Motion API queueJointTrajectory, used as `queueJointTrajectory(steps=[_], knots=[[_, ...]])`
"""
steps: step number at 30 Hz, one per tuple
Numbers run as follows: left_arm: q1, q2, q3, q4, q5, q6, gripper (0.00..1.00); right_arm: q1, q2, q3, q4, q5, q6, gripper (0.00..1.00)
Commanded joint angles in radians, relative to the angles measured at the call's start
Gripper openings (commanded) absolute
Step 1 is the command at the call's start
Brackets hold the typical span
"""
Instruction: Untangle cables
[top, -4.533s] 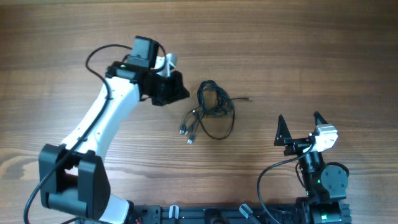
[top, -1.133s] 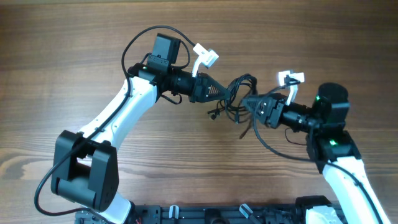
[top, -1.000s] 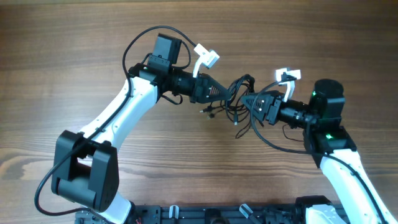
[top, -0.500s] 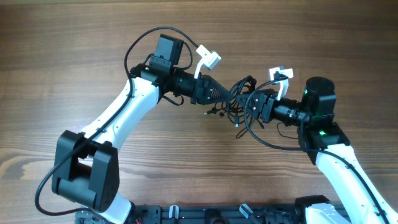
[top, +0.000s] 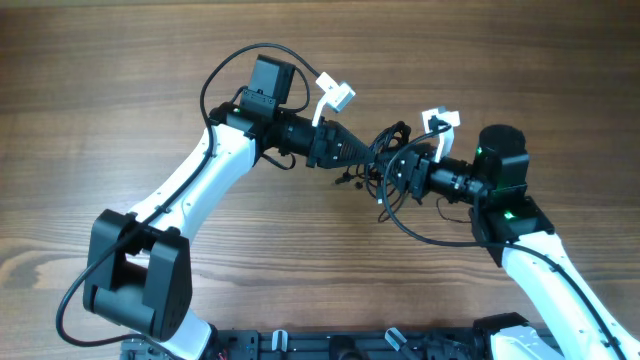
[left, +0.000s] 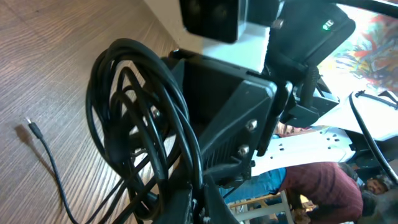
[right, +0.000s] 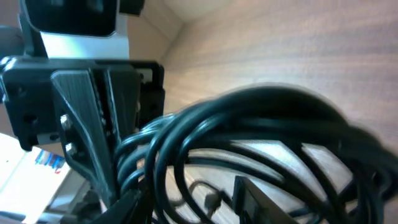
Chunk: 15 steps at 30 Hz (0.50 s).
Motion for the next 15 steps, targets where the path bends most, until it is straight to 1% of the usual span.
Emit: queueJointTrajectory(steps=[1,2,3,5,6,8,9,11,12,13,14,15], knots=[[-0.001,-0.015,0.008,0.003,0.039,0.004,0.04,0.006,0.013,0.007,0.037,0.055,0.003,0.36],[-0.001,-0.015,0.008,0.002,0.039,0.004,0.04,0.006,0.013,0.007,0.038,0.069,0.003,0.31],[-0.001,-0.015,0.008,0.003,0.043,0.004,0.04,0.006,0.013,0.007,0.035,0.075,0.003,0.24],[-0.001,-0.015,0.008,0.003,0.042,0.004,0.04,0.006,0.013,0.007,0.032,0.074,0.005,0.08],[-0.001,-0.015,0.008,0.003,0.041,0.004,0.04,0.006,0.013,0.007,0.032,0.074,0.02,0.04],[-0.001,-0.015,0.008,-0.001,-0.011,0.004,0.04,0.005,0.013,0.007,0.047,0.074,0.064,0.04],[-0.001,-0.015,0.008,-0.01,-0.072,0.004,0.04,0.006,0.013,0.007,0.05,0.072,0.083,0.04],[-0.001,-0.015,0.008,-0.021,-0.111,0.004,0.04,0.006,0.013,0.007,0.045,0.063,0.094,0.04],[-0.001,-0.015,0.008,-0.033,-0.13,0.005,0.27,0.006,0.013,0.007,0.044,0.057,0.109,0.04],[-0.001,-0.015,0.008,-0.037,-0.137,0.005,0.42,0.006,0.013,0.007,0.044,0.047,0.116,0.04],[-0.001,-0.015,0.008,-0.038,-0.137,0.005,0.52,0.006,0.013,0.007,0.043,0.047,0.116,0.04],[-0.001,-0.015,0.008,-0.038,-0.141,0.005,0.57,0.006,0.013,0.007,0.043,0.047,0.116,0.04]])
